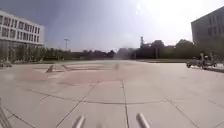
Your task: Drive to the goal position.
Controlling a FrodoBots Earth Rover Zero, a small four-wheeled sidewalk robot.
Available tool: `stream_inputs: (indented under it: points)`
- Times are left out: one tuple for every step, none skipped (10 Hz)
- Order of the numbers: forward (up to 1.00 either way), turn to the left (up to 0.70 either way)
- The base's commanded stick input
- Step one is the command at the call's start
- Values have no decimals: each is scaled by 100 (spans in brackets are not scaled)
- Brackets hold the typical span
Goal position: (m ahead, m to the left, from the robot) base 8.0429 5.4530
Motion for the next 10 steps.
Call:
stream_inputs:
  points:
    - [100,40]
    - [100,40]
    - [100,40]
    - [100,40]
    - [100,32]
    - [100,10]
    - [100,0]
    - [100,0]
    - [100,0]
    - [100,0]
